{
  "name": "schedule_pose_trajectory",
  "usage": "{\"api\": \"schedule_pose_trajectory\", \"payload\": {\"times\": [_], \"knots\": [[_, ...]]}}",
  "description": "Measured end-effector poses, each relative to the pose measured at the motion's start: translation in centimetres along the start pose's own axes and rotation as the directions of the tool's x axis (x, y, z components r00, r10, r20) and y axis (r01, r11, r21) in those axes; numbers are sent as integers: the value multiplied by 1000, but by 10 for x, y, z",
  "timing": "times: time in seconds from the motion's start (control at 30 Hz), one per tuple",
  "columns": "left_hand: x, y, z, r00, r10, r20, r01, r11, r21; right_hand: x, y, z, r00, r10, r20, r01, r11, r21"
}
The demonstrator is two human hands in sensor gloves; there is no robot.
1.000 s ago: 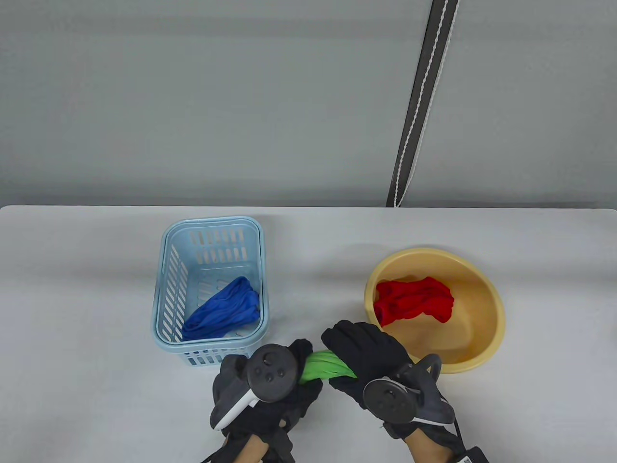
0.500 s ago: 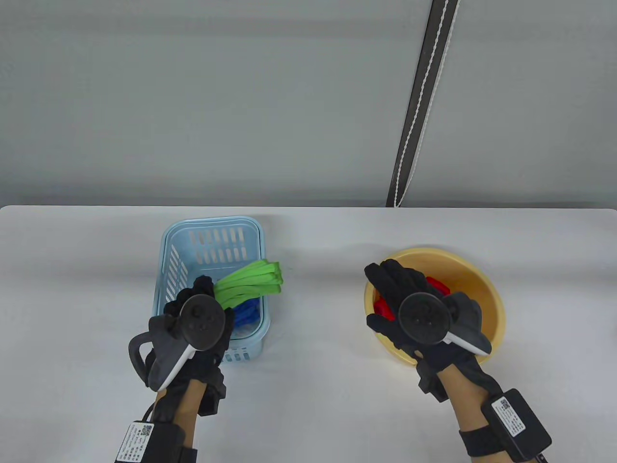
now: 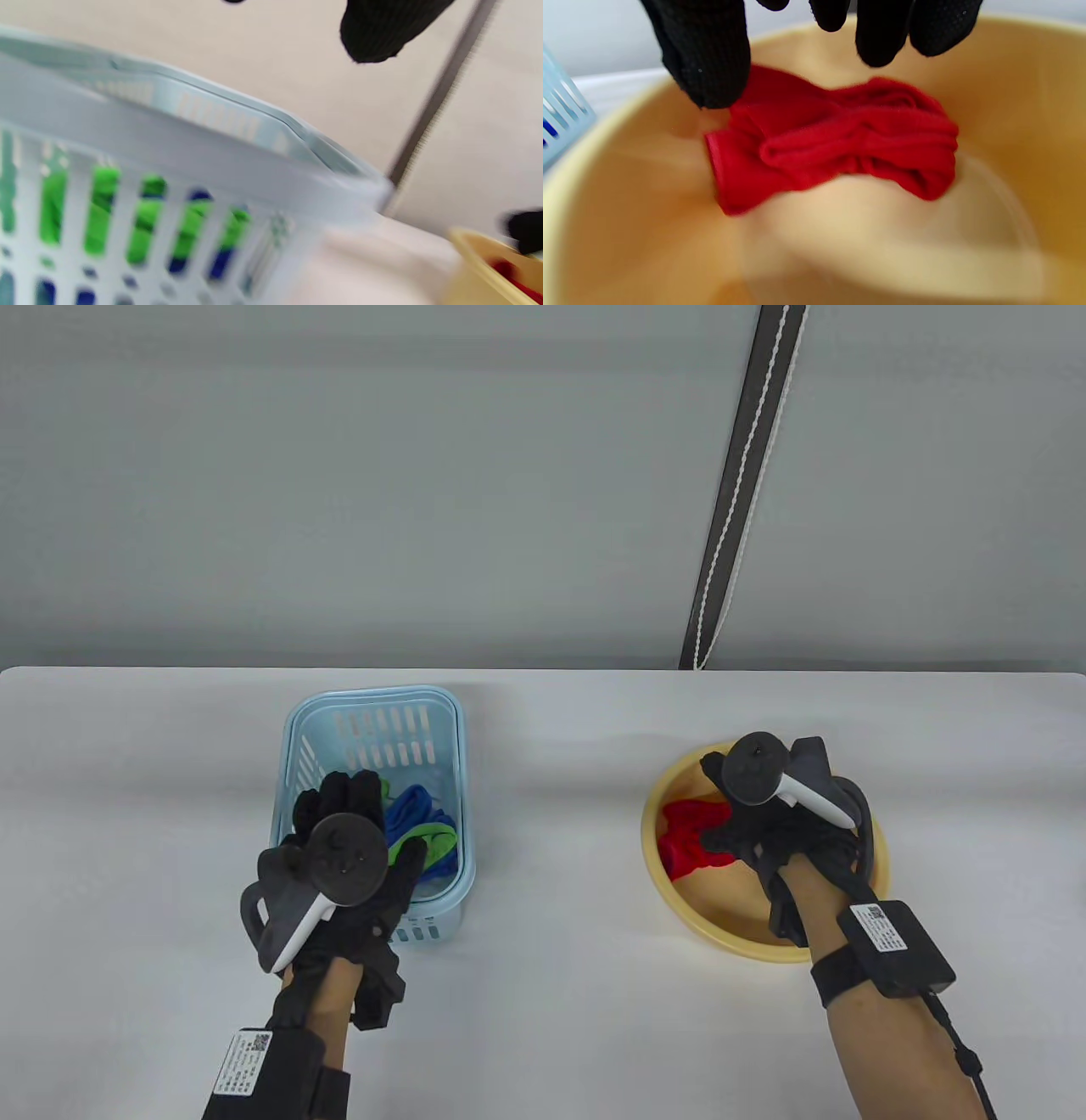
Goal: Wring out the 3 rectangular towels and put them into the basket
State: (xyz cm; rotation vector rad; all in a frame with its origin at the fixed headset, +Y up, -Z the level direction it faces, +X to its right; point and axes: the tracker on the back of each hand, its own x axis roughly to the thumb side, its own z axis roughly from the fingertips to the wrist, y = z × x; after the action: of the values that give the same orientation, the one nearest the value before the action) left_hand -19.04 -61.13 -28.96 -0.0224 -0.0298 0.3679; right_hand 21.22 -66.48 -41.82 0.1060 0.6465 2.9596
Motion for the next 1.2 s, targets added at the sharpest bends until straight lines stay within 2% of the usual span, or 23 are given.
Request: {"api": "schedule_pose_trajectory", "payload": {"times": [0.1, 0.3, 0.47, 0.6, 0.73, 0.83, 0.93, 1.0, 1.13, 1.2], "knots": [[18, -13, 18, 989, 8, 150, -8, 1000, -1, -1, 12, -16, 999, 14, -32, -10, 995, 99], [49, -52, 48, 946, 9, 325, -22, 999, 37, 4, 28, -34, 998, 32, -63, -25, 993, 111], [63, -82, 49, 917, 16, 398, -35, 999, 41, 3, 31, -38, 995, -9, -104, 15, 998, 59], [64, -93, 50, 908, 17, 420, -28, 999, 19, -2, 24, -31, 992, -42, -115, 40, 999, -15], [65, -89, 55, 892, 4, 453, -33, 998, 58, -13, 6, -10, 982, -165, -94, 152, 979, -132], [66, -88, 57, 883, 30, 468, -53, 998, 37, -21, -10, 12, 967, -246, -68, 228, 951, -207], [67, -89, 57, 875, 37, 482, -53, 998, 21, -26, -31, 43, 935, -354, 0, 340, 896, -285], [70, -89, 58, 867, 49, 496, -65, 998, 15, -28, -44, 63, 898, -436, 54, 430, 849, -308], [78, -87, 61, 837, 71, 543, -106, 994, 33, -27, -67, 108, 739, -635, 225, 673, 679, -292], [83, -86, 62, 825, 77, 559, -119, 992, 40, -22, -75, 126, 674, -675, 301, 739, 617, -270]]}}
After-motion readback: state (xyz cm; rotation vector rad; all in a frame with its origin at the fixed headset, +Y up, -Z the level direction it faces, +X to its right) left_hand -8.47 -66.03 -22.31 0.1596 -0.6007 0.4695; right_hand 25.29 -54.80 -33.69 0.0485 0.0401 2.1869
